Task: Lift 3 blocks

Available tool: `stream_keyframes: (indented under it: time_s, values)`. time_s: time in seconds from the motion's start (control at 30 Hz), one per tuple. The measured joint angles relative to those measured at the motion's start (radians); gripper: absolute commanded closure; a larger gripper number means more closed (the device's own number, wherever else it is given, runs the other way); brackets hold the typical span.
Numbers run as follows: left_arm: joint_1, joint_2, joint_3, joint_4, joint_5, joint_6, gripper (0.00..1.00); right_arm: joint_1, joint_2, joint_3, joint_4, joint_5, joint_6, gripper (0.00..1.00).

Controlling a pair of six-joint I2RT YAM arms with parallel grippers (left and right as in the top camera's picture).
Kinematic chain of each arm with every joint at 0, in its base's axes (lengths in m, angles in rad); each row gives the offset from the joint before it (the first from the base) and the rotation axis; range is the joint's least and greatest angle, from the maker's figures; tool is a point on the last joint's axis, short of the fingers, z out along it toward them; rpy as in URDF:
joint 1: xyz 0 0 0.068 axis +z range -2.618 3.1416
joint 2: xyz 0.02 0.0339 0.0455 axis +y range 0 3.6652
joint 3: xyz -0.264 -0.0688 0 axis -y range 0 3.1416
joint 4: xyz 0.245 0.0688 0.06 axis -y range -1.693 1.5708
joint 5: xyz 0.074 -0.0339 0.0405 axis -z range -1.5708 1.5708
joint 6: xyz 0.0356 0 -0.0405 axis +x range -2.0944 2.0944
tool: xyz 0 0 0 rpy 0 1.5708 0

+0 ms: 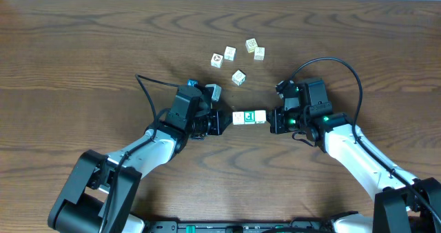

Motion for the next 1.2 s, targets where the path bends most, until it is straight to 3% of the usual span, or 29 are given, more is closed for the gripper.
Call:
stream_keyframes:
  time_s: [1.2]
  values:
    - [0.0,-0.005,0.018,0.001,0.0,-0.02,0.93,0.0,0.0,0.013,-0.031,0.02,-0.003,0.99]
